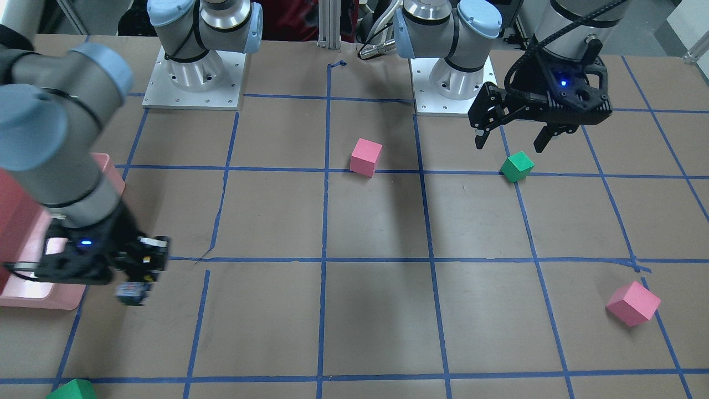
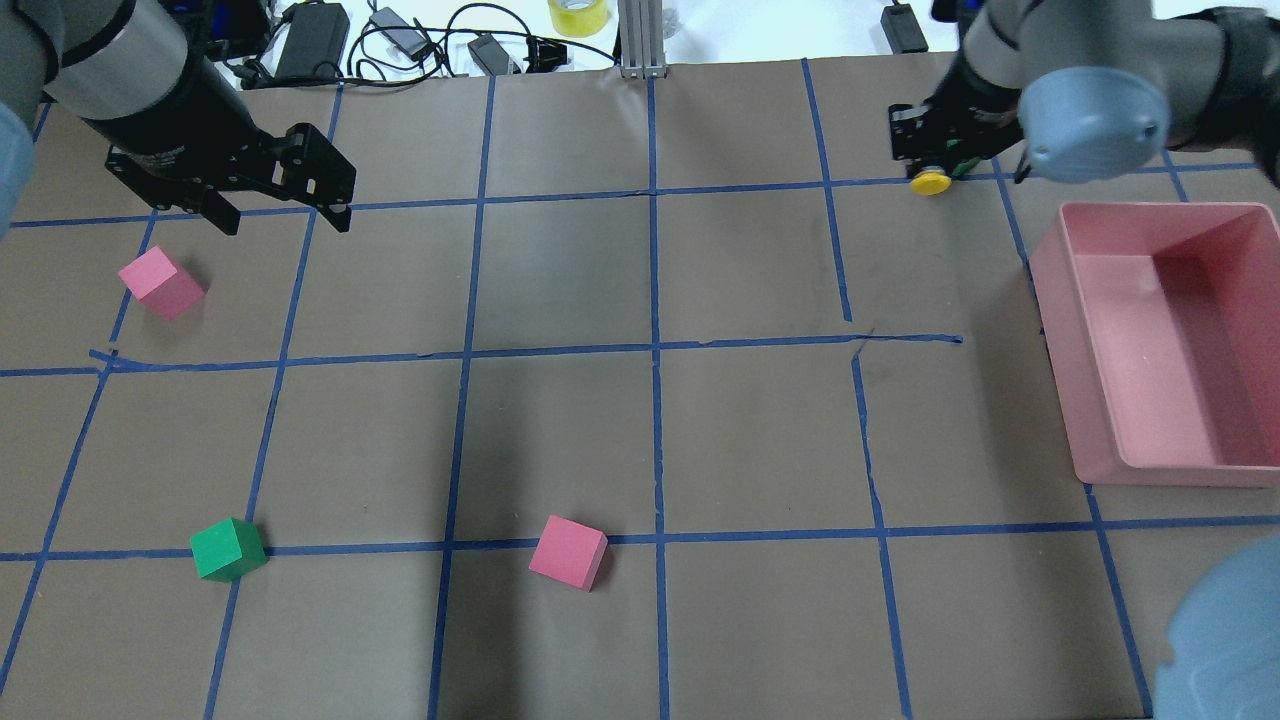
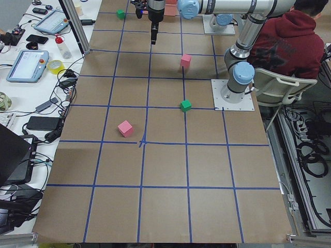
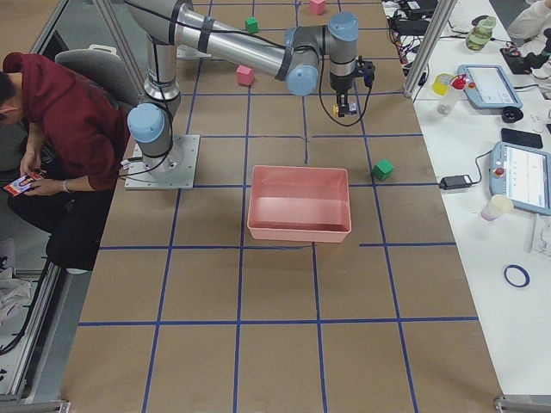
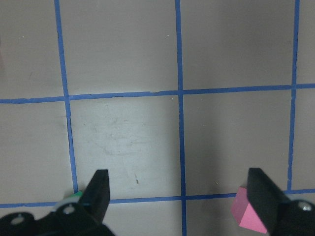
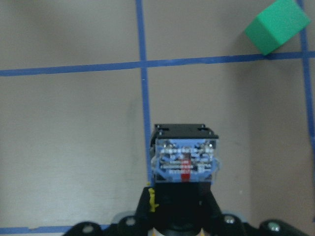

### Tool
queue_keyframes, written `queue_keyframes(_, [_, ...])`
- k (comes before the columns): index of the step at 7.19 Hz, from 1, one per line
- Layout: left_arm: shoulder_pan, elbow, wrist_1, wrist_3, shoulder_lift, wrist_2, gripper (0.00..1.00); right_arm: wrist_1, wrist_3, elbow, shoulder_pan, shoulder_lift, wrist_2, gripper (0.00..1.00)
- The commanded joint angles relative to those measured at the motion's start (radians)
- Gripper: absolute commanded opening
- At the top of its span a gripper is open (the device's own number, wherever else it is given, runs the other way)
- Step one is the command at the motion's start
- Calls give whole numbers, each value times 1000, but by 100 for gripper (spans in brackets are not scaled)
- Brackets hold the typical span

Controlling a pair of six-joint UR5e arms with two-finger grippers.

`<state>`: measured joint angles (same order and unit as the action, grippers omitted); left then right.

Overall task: Align button upright
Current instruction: 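Lift the button out of the bin with the right gripper, then carry the button to the table center and lower it with the right gripper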

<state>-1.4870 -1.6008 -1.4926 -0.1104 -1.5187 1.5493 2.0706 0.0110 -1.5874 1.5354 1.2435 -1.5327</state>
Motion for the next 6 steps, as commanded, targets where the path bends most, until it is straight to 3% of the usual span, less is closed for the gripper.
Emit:
queue_keyframes(1, [1, -1, 0, 0, 2, 0, 100, 49, 104, 1, 127, -111, 55, 0])
queue_keyframes(3, [1, -1, 0, 0, 2, 0, 100, 52, 112, 3, 190, -180, 119, 0])
queue_keyframes(6, [1, -1, 0, 0, 2, 0, 100, 94, 245, 9, 323, -226, 120, 0])
